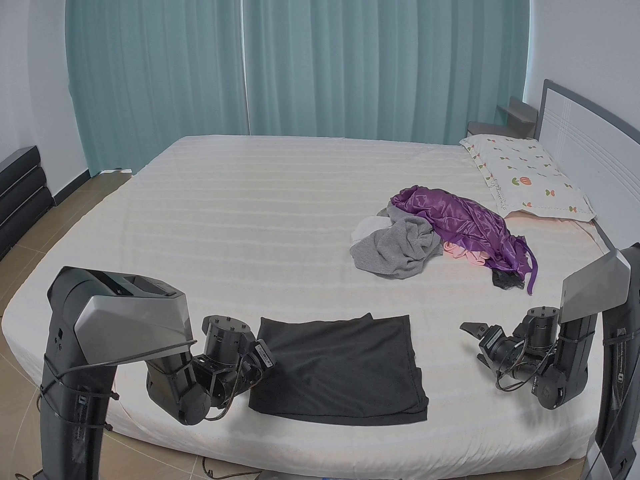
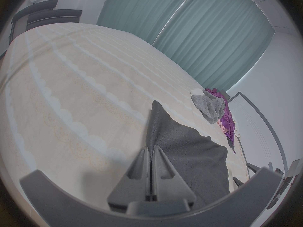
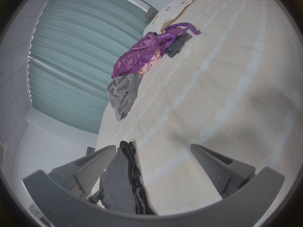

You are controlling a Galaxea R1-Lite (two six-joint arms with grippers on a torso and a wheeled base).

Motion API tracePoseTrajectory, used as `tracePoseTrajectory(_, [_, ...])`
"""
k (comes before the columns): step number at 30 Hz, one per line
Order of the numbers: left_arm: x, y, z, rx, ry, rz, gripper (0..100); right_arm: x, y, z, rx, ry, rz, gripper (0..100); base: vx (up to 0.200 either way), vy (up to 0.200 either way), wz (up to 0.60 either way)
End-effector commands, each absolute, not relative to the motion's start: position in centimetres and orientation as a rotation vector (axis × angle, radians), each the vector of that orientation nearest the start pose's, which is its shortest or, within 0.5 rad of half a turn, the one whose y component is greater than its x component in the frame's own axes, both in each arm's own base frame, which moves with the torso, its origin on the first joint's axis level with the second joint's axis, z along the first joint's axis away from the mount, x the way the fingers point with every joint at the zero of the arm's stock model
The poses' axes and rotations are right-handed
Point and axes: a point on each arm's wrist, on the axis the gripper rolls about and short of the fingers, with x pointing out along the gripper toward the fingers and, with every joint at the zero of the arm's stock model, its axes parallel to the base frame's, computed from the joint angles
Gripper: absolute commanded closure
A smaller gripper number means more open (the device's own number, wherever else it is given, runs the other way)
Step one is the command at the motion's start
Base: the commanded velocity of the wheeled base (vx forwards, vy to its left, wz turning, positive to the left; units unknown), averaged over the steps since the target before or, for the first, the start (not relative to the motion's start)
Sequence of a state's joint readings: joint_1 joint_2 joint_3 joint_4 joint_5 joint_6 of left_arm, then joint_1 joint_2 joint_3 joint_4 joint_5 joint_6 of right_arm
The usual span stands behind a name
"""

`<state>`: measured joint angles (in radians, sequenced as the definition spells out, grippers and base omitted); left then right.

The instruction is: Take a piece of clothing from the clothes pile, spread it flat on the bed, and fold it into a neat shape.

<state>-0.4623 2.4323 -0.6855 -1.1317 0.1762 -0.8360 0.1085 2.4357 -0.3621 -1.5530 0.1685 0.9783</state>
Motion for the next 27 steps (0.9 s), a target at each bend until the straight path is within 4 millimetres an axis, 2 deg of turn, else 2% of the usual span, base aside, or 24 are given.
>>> tracePoseTrajectory(1, [32.0,-15.5,-4.8,-0.615,0.656,-0.015,100,29.7,3.6,-4.4,0.964,0.599,0.002,0,0.000,0.200,0.00])
tracePoseTrajectory(27, [32.2,-14.1,-4.2,-0.636,0.636,0.026,100,29.8,3.6,-4.6,0.954,0.602,0.003,0,0.000,0.200,0.00])
